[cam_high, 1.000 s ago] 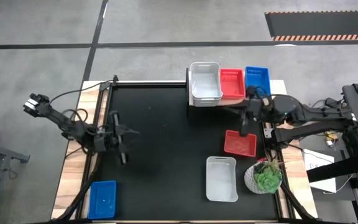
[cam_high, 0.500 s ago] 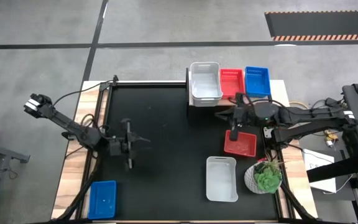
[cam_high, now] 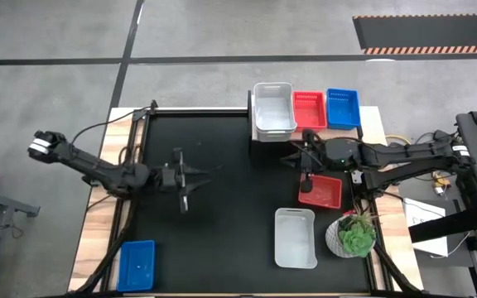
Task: Stack baskets on shelf by color
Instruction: Stack the gray bin on top of the gray bins on the shelf
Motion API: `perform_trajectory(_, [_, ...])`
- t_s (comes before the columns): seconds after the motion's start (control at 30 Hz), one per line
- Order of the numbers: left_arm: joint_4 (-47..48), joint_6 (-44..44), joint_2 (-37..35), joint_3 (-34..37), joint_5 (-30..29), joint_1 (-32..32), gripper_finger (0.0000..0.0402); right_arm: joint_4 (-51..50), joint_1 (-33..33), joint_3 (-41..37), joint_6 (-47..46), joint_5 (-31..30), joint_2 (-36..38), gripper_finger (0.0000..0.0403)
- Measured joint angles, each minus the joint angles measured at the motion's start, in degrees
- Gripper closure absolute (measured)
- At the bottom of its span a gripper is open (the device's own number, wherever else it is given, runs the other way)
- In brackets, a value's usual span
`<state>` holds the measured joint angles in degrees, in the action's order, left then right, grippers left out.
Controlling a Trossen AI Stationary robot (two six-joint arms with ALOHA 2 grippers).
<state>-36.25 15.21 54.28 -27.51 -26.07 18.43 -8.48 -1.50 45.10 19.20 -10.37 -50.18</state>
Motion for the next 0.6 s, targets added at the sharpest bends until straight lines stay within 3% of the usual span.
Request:
perform_trajectory(0.13, [7.4, -10.0, 0.0, -1.1, 4.6, -3.7, 0.0309, -4.1, 0.0, 3.5, -0.1, 1.2, 0.2, 0.0394])
perform_trajectory(0.27, [17.1, -19.1, 0.0, -4.6, 4.8, -4.2, 0.0309, -10.6, 0.0, 8.4, -2.3, 5.4, 0.0, 0.0394])
perform_trajectory(0.47, [29.6, -28.8, 2.4, -11.4, 5.3, -1.4, 0.0309, -15.5, -1.7, 12.8, -5.9, 12.9, -2.6, 0.0394])
perform_trajectory(0.6, [37.4, -37.1, 6.0, -14.2, 5.8, 1.7, 0.0309, -18.0, -4.2, 14.0, -8.3, 13.5, -5.3, 0.0394])
